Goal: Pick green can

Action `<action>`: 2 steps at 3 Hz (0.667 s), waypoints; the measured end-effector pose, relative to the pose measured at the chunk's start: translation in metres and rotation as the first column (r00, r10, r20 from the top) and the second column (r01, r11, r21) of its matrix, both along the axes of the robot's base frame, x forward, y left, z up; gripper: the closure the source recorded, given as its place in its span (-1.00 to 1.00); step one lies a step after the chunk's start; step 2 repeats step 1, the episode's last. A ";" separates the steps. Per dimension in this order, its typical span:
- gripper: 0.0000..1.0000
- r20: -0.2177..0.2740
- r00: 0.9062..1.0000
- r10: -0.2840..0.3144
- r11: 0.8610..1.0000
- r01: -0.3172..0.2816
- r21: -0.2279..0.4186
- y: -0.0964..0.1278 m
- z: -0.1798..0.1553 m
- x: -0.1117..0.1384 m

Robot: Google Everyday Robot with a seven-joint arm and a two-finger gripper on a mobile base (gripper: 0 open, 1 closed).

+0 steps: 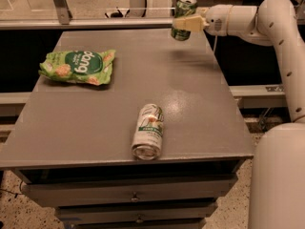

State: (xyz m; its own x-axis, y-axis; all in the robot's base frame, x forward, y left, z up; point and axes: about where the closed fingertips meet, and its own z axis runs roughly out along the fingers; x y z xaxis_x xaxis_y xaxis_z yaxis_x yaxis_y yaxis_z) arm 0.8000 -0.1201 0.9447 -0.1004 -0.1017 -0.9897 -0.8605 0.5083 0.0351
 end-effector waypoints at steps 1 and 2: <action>1.00 0.063 0.993 0.095 0.990 -0.101 0.101 0.006 0.050 -0.033; 1.00 0.063 0.993 0.095 0.990 -0.101 0.101 0.006 0.050 -0.033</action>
Offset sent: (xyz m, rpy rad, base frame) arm 0.0000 0.0000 0.0000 0.0000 0.0000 0.0000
